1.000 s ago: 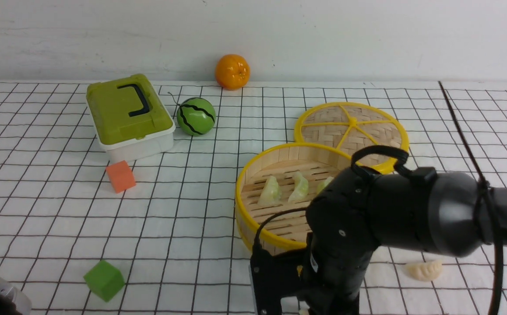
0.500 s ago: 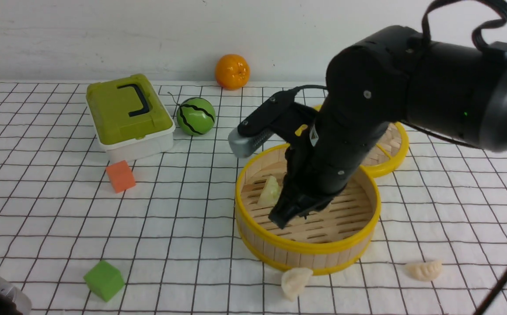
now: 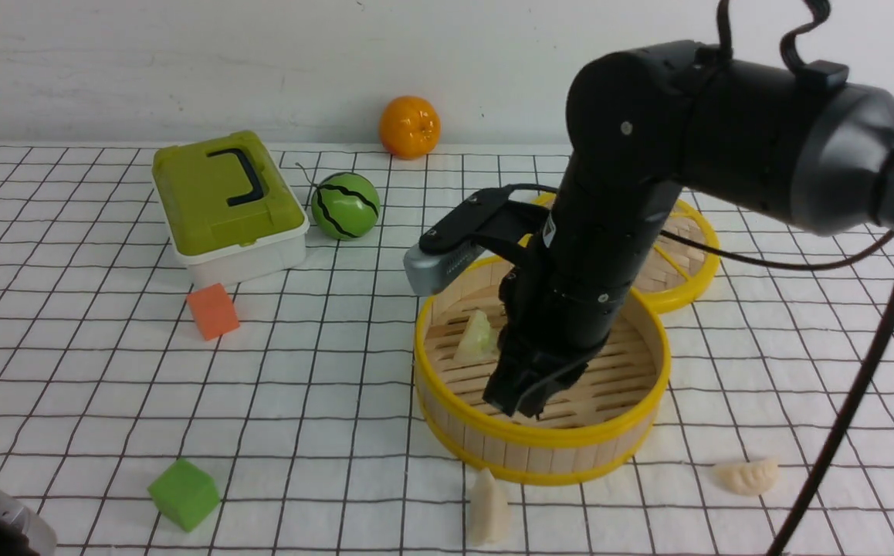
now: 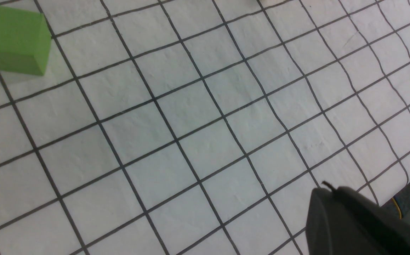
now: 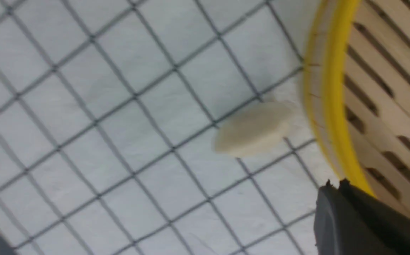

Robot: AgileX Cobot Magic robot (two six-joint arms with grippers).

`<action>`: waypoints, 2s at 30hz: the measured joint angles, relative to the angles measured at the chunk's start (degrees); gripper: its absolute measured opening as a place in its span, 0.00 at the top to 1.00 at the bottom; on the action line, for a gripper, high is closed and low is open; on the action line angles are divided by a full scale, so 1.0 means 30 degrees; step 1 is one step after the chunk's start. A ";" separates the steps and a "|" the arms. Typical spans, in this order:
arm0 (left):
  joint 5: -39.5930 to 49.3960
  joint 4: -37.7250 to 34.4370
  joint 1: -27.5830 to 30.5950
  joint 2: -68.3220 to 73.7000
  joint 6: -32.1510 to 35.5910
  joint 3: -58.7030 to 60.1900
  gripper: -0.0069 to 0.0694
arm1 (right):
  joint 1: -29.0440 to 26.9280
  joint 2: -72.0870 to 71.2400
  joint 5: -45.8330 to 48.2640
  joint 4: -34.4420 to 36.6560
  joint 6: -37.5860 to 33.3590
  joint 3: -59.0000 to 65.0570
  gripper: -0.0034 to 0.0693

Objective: Put the dumplings into the steamer on the table with the white tablecloth.
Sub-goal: 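Reach for and grasp a dumpling lying on the table beside the steamer, then place the dumpling in the bamboo steamer basket with the right gripper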

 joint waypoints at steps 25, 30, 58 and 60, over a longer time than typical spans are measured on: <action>0.0055 0.0000 0.0000 0.0000 0.0000 0.0000 0.92 | 0.3048 -0.1679 -0.6194 -0.4075 1.4726 0.5844 0.46; 0.0077 0.0000 0.0000 0.0000 0.0000 0.0000 0.91 | 0.3680 -0.0471 -0.6872 -0.3835 1.5962 0.5844 0.19; 0.0198 0.0000 0.0000 0.0000 0.0002 0.0000 0.89 | 0.4290 0.0993 -0.8212 -0.5675 2.0622 0.5844 0.63; 0.0236 0.0000 0.0000 0.0000 0.0002 0.0000 0.89 | 0.4362 0.0449 -0.8214 -0.5599 2.0338 0.5844 0.63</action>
